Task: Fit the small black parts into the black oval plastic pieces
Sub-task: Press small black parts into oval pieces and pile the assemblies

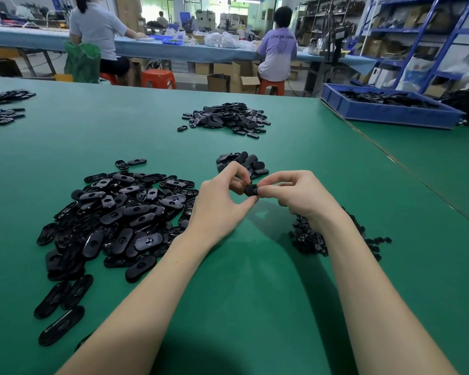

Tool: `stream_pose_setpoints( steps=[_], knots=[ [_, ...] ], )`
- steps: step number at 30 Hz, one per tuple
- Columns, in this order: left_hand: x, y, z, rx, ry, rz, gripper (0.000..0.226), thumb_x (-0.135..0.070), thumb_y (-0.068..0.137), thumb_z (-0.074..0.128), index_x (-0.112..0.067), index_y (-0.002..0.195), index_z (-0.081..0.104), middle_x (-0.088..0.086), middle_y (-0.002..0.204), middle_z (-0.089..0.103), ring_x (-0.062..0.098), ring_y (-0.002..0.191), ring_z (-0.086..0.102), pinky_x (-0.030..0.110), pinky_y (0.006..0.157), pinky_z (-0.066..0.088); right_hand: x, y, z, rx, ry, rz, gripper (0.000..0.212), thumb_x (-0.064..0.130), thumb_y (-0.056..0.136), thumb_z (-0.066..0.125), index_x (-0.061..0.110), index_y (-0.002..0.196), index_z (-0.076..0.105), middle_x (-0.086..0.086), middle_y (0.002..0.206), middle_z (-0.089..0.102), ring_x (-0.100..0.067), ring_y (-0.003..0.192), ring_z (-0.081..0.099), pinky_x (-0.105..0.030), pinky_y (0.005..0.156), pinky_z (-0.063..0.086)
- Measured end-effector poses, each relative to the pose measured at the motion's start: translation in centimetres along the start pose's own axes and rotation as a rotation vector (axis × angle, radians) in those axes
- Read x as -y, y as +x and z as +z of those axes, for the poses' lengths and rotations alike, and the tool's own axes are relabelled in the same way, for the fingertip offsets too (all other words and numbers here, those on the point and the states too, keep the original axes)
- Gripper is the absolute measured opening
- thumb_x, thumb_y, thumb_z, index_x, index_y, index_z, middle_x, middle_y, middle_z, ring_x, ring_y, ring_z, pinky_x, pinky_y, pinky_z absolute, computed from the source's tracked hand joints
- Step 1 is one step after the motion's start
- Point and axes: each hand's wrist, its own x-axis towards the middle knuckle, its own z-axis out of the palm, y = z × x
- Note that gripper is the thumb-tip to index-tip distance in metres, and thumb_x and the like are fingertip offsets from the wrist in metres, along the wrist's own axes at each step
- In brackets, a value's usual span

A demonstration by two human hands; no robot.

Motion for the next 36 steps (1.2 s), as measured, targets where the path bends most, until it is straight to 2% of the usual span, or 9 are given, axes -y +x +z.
stream_pose_setpoints(
  steps=[10, 18, 20, 22, 24, 27, 30, 32, 36],
  knots=[
    [0.0, 0.0, -0.1, -0.027, 0.037, 0.025, 0.031, -0.031, 0.076, 0.078, -0.033, 0.09, 0.051, -0.016, 0.083, 0.066, 0.001, 0.09, 0.065, 0.032, 0.073, 0.052, 0.1, 0.2, 0.5, -0.053, 0.001, -0.006, 0.002, 0.024, 0.082, 0.08, 0.022, 0.081, 0.08, 0.021, 0.053, 0.06, 0.004, 0.043, 0.047, -0.014, 0.048, 0.031],
    [0.0, 0.0, -0.1, -0.02, 0.054, 0.017, 0.031, -0.033, 0.075, 0.079, -0.035, 0.09, 0.052, -0.014, 0.084, 0.067, 0.005, 0.087, 0.065, 0.035, 0.075, 0.053, 0.3, 0.2, 0.7, -0.05, -0.035, 0.011, 0.004, 0.025, 0.081, 0.08, 0.025, 0.077, 0.079, 0.024, 0.045, 0.053, 0.007, 0.042, 0.048, -0.008, 0.042, 0.029],
    [0.0, -0.1, -0.1, -0.012, 0.043, 0.014, 0.031, -0.031, 0.075, 0.08, -0.034, 0.089, 0.053, -0.014, 0.085, 0.067, 0.004, 0.087, 0.065, 0.032, 0.074, 0.052, 0.2, 0.1, 0.6, -0.046, -0.019, 0.029, 0.007, 0.025, 0.081, 0.081, 0.026, 0.074, 0.079, 0.022, 0.045, 0.051, 0.004, 0.042, 0.046, -0.007, 0.039, 0.026],
    [-0.1, -0.2, -0.2, -0.005, 0.018, 0.023, 0.03, -0.028, 0.076, 0.081, -0.033, 0.087, 0.054, -0.015, 0.083, 0.067, 0.003, 0.087, 0.065, 0.027, 0.072, 0.048, 0.1, 0.0, 0.5, -0.034, 0.012, 0.072, 0.006, 0.025, 0.08, 0.082, 0.027, 0.074, 0.08, 0.011, 0.051, 0.049, -0.003, 0.042, 0.037, -0.012, 0.038, 0.023],
    [-0.4, -0.3, -0.2, 0.001, -0.019, 0.03, 0.029, -0.024, 0.076, 0.082, -0.03, 0.087, 0.055, -0.015, 0.082, 0.067, 0.005, 0.086, 0.065, 0.027, 0.069, 0.046, 0.0, 0.0, 0.4, -0.024, 0.067, 0.132, 0.006, 0.027, 0.078, 0.084, 0.026, 0.081, 0.079, 0.005, 0.056, 0.048, -0.008, 0.045, 0.034, -0.017, 0.038, 0.021],
    [-0.9, -0.4, -0.5, 0.015, -0.097, 0.015, 0.027, -0.021, 0.077, 0.082, -0.027, 0.087, 0.058, -0.015, 0.084, 0.066, 0.004, 0.085, 0.065, 0.026, 0.071, 0.046, -0.4, -0.1, 0.2, 0.037, 0.179, 0.195, 0.016, 0.027, 0.077, 0.086, 0.024, 0.091, 0.079, 0.003, 0.07, 0.06, -0.008, 0.049, 0.039, -0.02, 0.044, 0.022],
    [-1.2, -0.2, -0.9, 0.081, -0.24, -0.066, 0.022, -0.017, 0.081, 0.08, -0.024, 0.089, 0.06, -0.018, 0.08, 0.066, 0.001, 0.079, 0.063, 0.019, 0.061, 0.042, -0.7, -0.1, -0.1, 0.1, 0.279, 0.196, 0.013, 0.026, 0.075, 0.088, 0.025, 0.085, 0.079, 0.006, 0.076, 0.063, -0.008, 0.051, 0.039, -0.019, 0.043, 0.021],
    [-1.4, 0.0, -1.0, 0.109, -0.385, -0.168, 0.018, -0.012, 0.085, 0.077, -0.021, 0.091, 0.063, -0.016, 0.075, 0.066, 0.003, 0.075, 0.061, 0.014, 0.065, 0.042, -0.8, 0.1, -0.2, 0.089, 0.301, 0.186, 0.017, 0.028, 0.071, 0.09, 0.026, 0.081, 0.077, 0.006, 0.079, 0.061, -0.008, 0.053, 0.04, -0.019, 0.042, 0.022],
    [-1.6, 0.2, -0.7, 0.115, -0.594, -0.348, 0.017, -0.006, 0.088, 0.071, -0.02, 0.094, 0.065, -0.005, 0.077, 0.072, 0.008, 0.072, 0.064, 0.018, 0.067, 0.052, -0.7, 0.0, -0.2, 0.093, 0.282, 0.143, 0.018, 0.032, 0.071, 0.091, 0.03, 0.076, 0.074, 0.014, 0.075, 0.066, -0.005, 0.05, 0.047, -0.017, 0.04, 0.028]
  ],
)
